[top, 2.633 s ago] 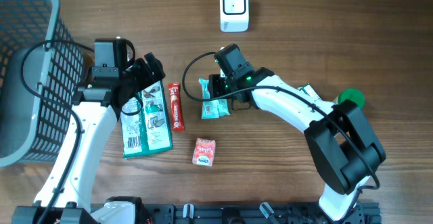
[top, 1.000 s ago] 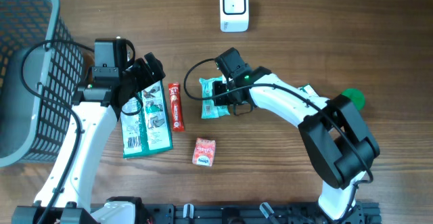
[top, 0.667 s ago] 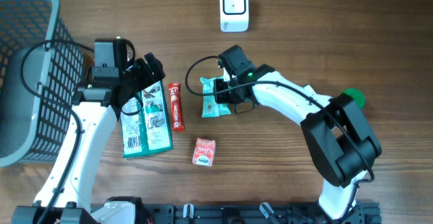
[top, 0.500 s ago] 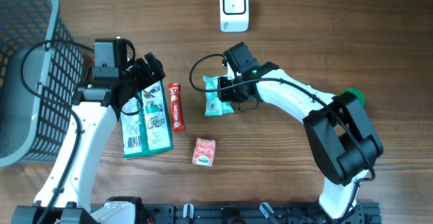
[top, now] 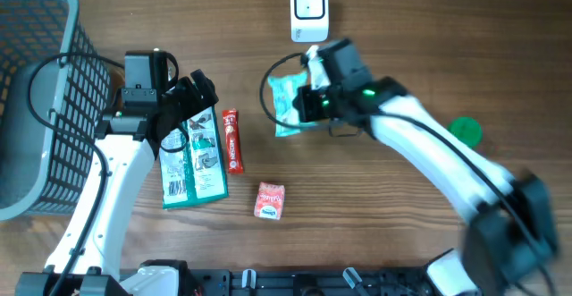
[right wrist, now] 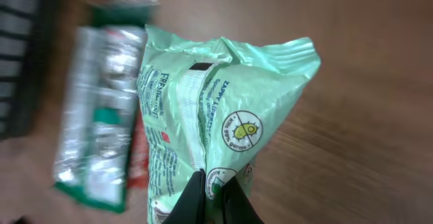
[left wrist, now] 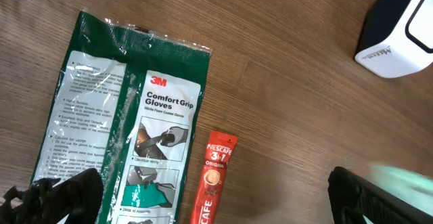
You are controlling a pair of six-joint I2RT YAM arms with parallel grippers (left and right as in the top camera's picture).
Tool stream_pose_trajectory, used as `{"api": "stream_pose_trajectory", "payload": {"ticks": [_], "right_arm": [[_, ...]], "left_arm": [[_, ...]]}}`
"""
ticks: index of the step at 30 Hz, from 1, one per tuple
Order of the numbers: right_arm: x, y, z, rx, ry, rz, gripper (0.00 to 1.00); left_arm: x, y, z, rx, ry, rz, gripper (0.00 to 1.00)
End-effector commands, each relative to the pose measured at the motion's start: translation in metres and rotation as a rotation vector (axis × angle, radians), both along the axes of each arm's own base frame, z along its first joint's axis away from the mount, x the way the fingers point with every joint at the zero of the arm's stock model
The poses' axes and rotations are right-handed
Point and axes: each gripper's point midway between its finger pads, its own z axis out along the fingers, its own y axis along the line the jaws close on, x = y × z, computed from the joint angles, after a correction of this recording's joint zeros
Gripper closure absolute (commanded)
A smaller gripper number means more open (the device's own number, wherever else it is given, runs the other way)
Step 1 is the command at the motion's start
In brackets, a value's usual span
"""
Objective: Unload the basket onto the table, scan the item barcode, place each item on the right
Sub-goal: 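Lift the wipes pack with the right gripper toward the scanner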
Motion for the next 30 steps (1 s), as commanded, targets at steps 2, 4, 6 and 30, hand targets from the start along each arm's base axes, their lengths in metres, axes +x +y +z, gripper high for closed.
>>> {"api": "stream_pose_trajectory", "payload": {"ticks": [2,4,6,30], "right_arm": [[-0.019,-0.006,0.09,0.05,-0.272,0.139,0.96],[-0.025,-0.009,0.108,0.043,-0.348,0.18,0.96],[-0.027,-0.01,0.118,0.047,-0.383,0.189,0.96],[0.124,-0.04,0.22,-0.444,-0.773,0.036,0.96]], "left_arm": [[0.004,0.002,0.011,0.012,-0.033,0.003,0.0],[0.004,0.002,0.011,0.011,-0.033,0.003,0.0],[0.004,0.002,0.011,0.012,-0.033,0.003,0.0],[0.004,0.002,0.011,0.012,-0.033,0.003,0.0]]}}
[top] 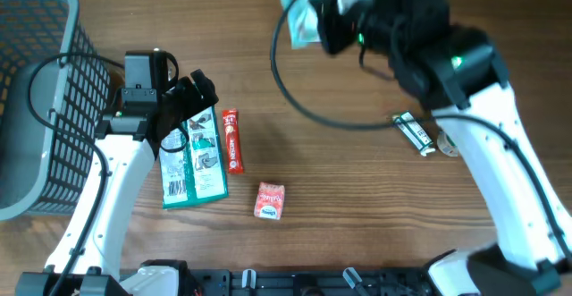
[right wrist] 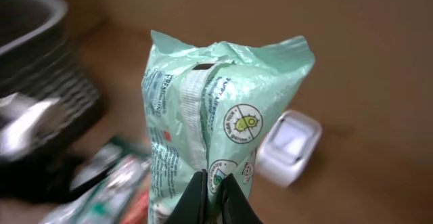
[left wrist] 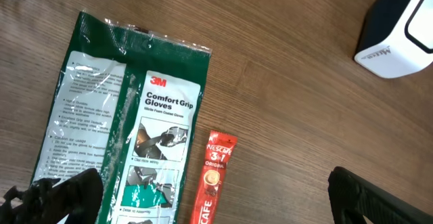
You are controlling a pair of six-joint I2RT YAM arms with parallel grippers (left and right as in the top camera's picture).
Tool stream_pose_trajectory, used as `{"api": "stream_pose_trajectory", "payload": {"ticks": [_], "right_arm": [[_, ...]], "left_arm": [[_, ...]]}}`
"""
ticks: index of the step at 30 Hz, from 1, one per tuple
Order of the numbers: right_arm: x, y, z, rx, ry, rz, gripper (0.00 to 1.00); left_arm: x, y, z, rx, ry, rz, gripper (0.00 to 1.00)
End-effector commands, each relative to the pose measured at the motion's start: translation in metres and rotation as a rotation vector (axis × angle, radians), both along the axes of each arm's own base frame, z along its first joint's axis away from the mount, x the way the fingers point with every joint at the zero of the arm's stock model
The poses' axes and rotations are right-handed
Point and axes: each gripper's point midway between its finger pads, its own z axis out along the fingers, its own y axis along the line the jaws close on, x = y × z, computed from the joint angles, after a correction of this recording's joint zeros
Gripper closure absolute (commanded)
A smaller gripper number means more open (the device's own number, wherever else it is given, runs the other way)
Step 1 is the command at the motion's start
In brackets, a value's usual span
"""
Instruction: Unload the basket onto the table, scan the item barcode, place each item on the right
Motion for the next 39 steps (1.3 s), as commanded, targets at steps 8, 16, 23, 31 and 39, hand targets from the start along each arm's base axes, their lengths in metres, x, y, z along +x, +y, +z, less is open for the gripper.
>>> {"api": "stream_pose_trajectory", "payload": {"ticks": [8,16,23,31,39], "right_arm": [[0.167,-0.024,-0.119,-0.653,-0.29,-0.316,0.96],[0.209,-0.024,-0.18,-0.821,-0.386,-0.434,0.96],[0.216,-0.023,-0.185,-0.82,-0.452,-0.517,0.96],[0.183,-0.033,-0.18,-0.594,-0.217,-0.538,0.93],[0.099,-0.068,-0.193,-0.127,0.392,-0.444,0.49]], "left_arm": [[0.004,0.001,0.011,0.011,-0.032,0.003,0.0],[0.004,0.001,0.011,0.011,-0.032,0.003,0.0],[0.004,0.001,0.011,0.011,-0.032,0.003,0.0],[0.004,0.001,0.011,0.011,-0.032,0.003,0.0],[0.004,0.002,0.011,0.012,-0.032,0.003,0.0]]}}
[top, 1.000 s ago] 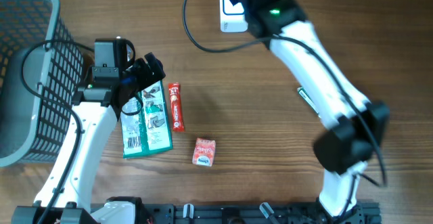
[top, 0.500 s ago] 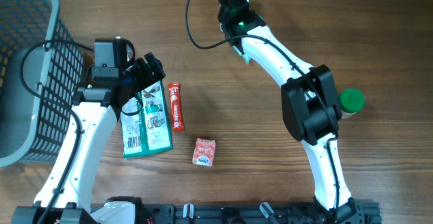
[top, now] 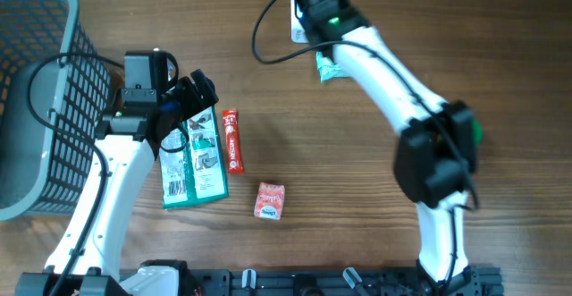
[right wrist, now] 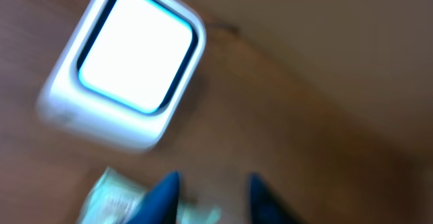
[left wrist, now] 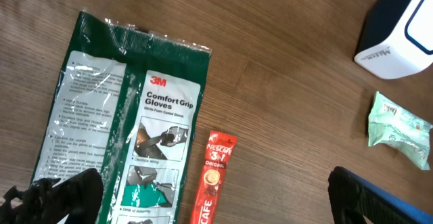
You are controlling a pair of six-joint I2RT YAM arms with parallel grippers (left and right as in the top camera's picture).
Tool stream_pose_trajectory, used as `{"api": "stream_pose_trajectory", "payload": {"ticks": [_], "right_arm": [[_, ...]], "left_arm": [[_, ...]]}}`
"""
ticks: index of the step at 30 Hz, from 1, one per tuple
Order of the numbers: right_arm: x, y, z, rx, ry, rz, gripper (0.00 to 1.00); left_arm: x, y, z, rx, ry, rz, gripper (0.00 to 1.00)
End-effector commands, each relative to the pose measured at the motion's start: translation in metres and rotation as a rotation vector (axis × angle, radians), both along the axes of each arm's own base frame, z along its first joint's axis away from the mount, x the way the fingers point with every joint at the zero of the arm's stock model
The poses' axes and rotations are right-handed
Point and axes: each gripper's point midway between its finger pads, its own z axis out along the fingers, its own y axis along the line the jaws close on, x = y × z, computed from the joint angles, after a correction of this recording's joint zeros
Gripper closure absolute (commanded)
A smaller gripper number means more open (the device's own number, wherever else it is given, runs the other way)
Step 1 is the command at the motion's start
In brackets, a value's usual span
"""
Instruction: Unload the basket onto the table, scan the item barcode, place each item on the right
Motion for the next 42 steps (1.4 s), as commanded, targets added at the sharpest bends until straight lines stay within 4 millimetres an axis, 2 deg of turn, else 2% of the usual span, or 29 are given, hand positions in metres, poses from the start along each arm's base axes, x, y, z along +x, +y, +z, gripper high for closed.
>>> {"api": "stream_pose_trajectory", "payload": {"ticks": [1,3,5,9,14,17,19,22,27,31,33,35,37,39,42], "right_arm": [[-0.029,-0.014,0.035,0.507,0.133,-0.157,0.47],[-0.042,-0.024,0.02,0.622,0.261,-0.215,0.45],[-0.054,-0.036,-0.004,0.726,0.394,-0.278,0.41],[-0.066,-0.059,-0.048,0.855,0.523,-0.44,0.37],[-0.072,-0.049,-0.081,0.983,0.582,-0.387,0.34],[-0.072,-0.048,-0.098,0.993,0.566,-0.374,0.34],[-0.072,-0.049,-0.117,1.008,0.541,-0.381,0.34],[-0.063,-0.048,-0.129,1.024,0.484,-0.347,0.34],[-0.054,-0.046,-0.129,1.07,0.442,-0.355,0.37],[-0.053,-0.038,-0.11,1.126,0.443,-0.298,0.36],[-0.05,-0.043,-0.096,1.13,0.413,-0.289,0.32],[-0.046,-0.052,-0.092,1.115,0.38,-0.306,0.31],[-0.042,-0.062,-0.094,1.087,0.346,-0.337,0.29],[-0.04,-0.075,-0.104,1.03,0.32,-0.392,0.28],[-0.041,-0.078,-0.116,1.01,0.332,-0.419,0.28]], "left_arm": [[0.004,0.001,0.01,0.011,-0.031,0.003,0.0],[0.004,0.002,0.01,0.012,-0.031,0.003,0.0],[0.004,0.001,0.01,0.011,-0.031,0.003,0.0],[0.004,0.001,0.01,0.011,-0.031,0.003,0.0],[0.004,0.001,0.01,0.011,-0.031,0.003,0.0],[0.004,0.001,0.01,0.011,-0.031,0.003,0.0],[0.004,0.001,0.01,0.011,-0.031,0.003,0.0],[0.004,0.001,0.01,0.011,-0.031,0.003,0.0],[0.004,0.001,0.01,0.011,-0.031,0.003,0.0],[0.004,0.001,0.01,0.011,-0.031,0.003,0.0],[0.004,0.001,0.01,0.011,-0.031,0.003,0.0],[0.004,0.001,0.01,0.011,-0.031,0.003,0.0],[0.004,0.001,0.01,0.011,-0.031,0.003,0.0],[0.004,0.001,0.01,0.011,-0.031,0.003,0.0],[0.004,0.001,0.01,0.011,-0.031,0.003,0.0]]}}
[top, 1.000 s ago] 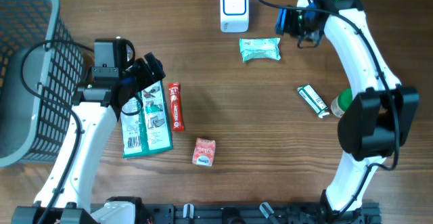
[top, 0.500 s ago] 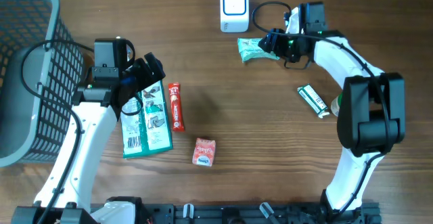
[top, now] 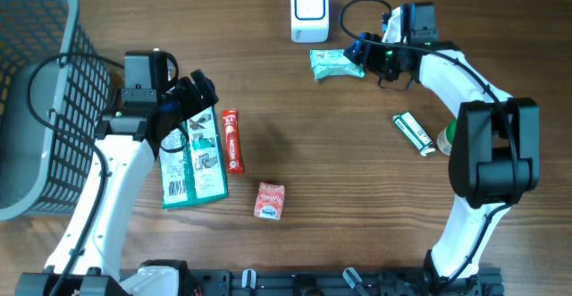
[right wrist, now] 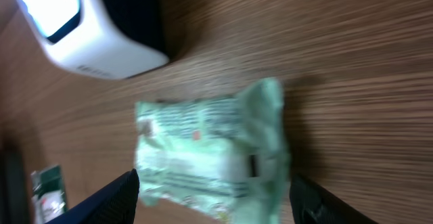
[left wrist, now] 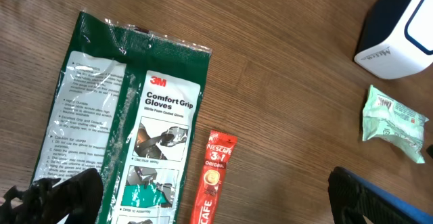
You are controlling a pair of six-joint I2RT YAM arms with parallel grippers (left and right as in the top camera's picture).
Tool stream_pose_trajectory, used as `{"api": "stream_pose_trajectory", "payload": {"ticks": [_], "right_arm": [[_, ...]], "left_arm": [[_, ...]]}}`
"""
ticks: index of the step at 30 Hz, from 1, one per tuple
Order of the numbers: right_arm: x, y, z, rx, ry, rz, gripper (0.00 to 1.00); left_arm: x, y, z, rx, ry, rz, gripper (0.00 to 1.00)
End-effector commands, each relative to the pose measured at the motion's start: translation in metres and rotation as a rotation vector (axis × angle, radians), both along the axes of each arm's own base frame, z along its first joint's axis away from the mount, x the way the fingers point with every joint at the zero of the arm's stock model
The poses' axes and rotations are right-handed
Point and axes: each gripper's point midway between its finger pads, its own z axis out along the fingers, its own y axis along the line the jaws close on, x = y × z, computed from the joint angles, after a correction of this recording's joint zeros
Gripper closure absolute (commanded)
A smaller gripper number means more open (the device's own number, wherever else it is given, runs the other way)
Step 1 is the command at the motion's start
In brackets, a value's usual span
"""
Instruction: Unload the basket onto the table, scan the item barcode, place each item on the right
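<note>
A mint-green packet (top: 336,63) lies flat on the table just in front of the white scanner (top: 309,10). My right gripper (top: 359,54) is low at the packet's right end and open. In the right wrist view the packet (right wrist: 210,153) lies ahead of and between the spread fingers (right wrist: 115,197), with the scanner (right wrist: 88,28) beyond it. My left gripper (top: 192,95) hovers open over the top of the green gloves pack (top: 192,157). The left wrist view shows the gloves pack (left wrist: 128,129), the packet (left wrist: 392,122) and the scanner (left wrist: 399,34).
A red coffee stick (top: 232,141) lies beside the gloves pack, and a small red packet (top: 270,200) lies nearer the front. A dark basket (top: 40,90) fills the far left. A small green-and-black item (top: 413,132) and a green round thing (top: 447,135) lie at the right.
My right gripper was over the scanner and is now low at the right end of the mint packet, still open. The packet has turned and shifted slightly. The left arm has not moved.
My right gripper was shut on the mint packet near the table's middle. Then it held the packet high up by the scanner. Then the packet lay on the table in front of the scanner with the gripper open above. Now the open gripper is beside it.
</note>
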Motion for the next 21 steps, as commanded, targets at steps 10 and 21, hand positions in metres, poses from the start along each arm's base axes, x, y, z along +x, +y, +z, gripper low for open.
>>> {"api": "stream_pose_trajectory", "payload": {"ticks": [10,21], "right_arm": [[-0.014,0.029,-0.056,0.001,0.095,0.058,0.33],[-0.004,0.008,0.009,0.005,-0.082,0.164,0.96]], "left_arm": [[0.004,0.001,0.01,0.011,-0.031,0.003,0.0],[0.004,0.001,0.01,0.011,-0.031,0.003,0.0]]}}
